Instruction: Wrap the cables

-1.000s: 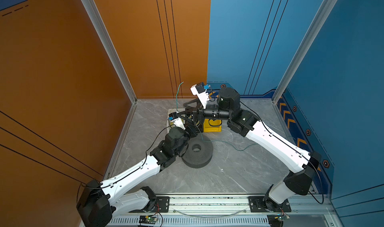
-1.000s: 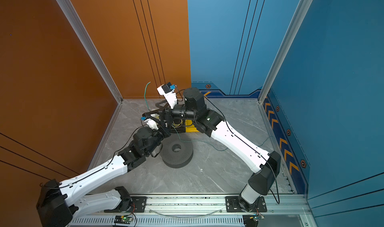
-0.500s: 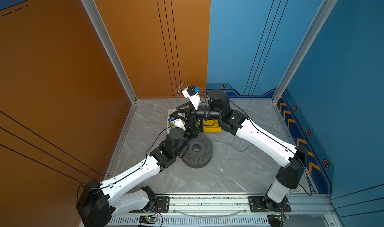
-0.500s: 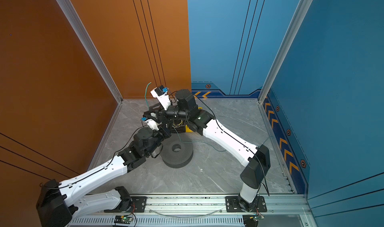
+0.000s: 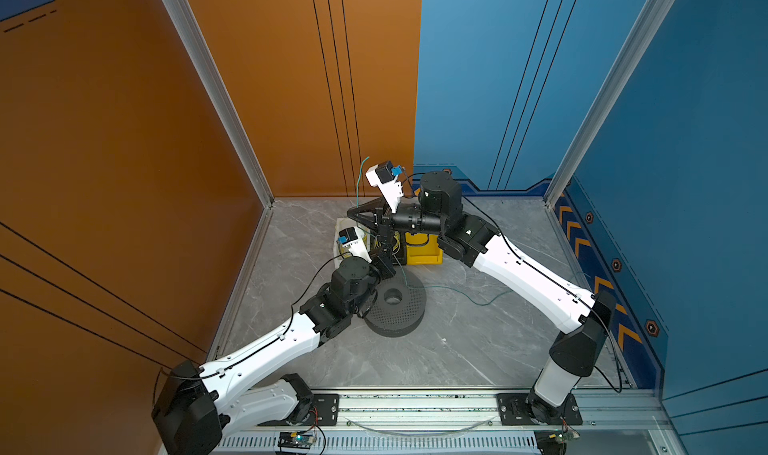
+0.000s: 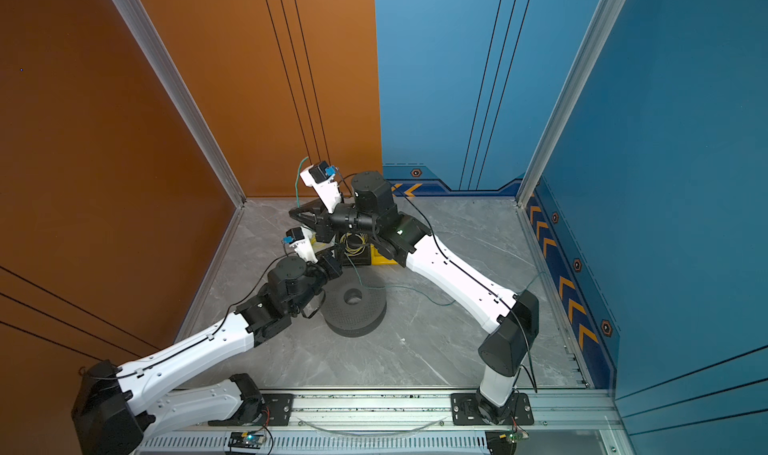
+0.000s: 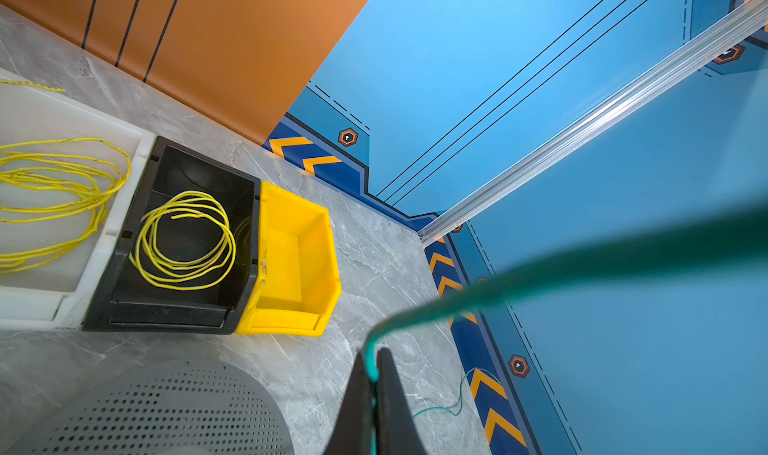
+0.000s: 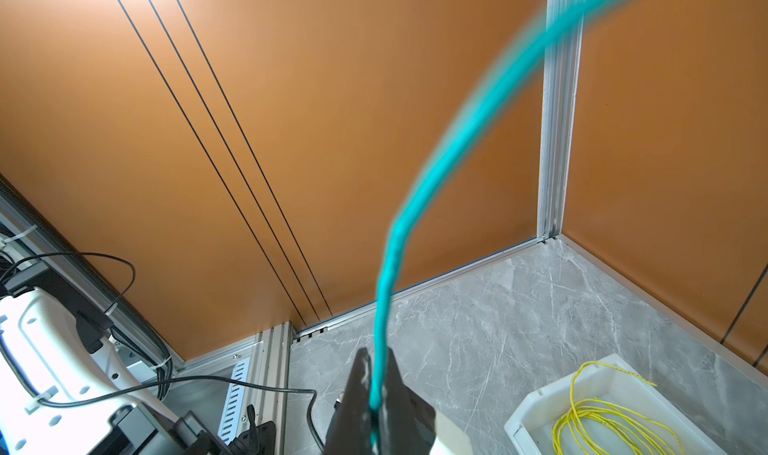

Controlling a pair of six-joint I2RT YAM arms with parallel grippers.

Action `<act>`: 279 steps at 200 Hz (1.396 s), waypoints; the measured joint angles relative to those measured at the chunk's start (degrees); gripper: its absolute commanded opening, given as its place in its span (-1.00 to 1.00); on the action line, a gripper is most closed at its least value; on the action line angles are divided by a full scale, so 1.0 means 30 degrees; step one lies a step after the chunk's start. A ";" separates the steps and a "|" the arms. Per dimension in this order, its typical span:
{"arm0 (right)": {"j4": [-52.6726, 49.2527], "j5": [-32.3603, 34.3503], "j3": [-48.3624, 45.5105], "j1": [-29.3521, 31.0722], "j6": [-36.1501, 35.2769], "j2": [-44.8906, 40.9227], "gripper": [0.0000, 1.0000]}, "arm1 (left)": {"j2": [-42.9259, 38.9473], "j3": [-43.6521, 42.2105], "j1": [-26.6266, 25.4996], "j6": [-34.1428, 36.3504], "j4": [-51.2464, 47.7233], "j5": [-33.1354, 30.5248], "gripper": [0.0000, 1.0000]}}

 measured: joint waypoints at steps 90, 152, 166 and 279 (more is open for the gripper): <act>-0.0022 -0.0270 0.0291 -0.0481 0.0780 0.0153 -1.00 | -0.0007 0.0000 -0.0029 0.0168 -0.0415 0.0386 0.41; -0.0882 -0.1974 0.0291 -0.2586 0.1581 0.0160 -1.00 | -0.2470 0.0219 0.0772 0.1035 -0.5151 0.2113 0.65; -0.1348 -0.2382 0.0029 -0.3067 0.1559 0.0109 -1.00 | -0.3563 0.0525 0.1945 0.1362 -0.6900 0.3104 0.47; -0.5158 -0.3082 -0.6193 -0.1676 0.0852 -0.1377 -1.00 | -0.2659 0.4386 1.1489 0.3694 -1.1744 1.5540 0.28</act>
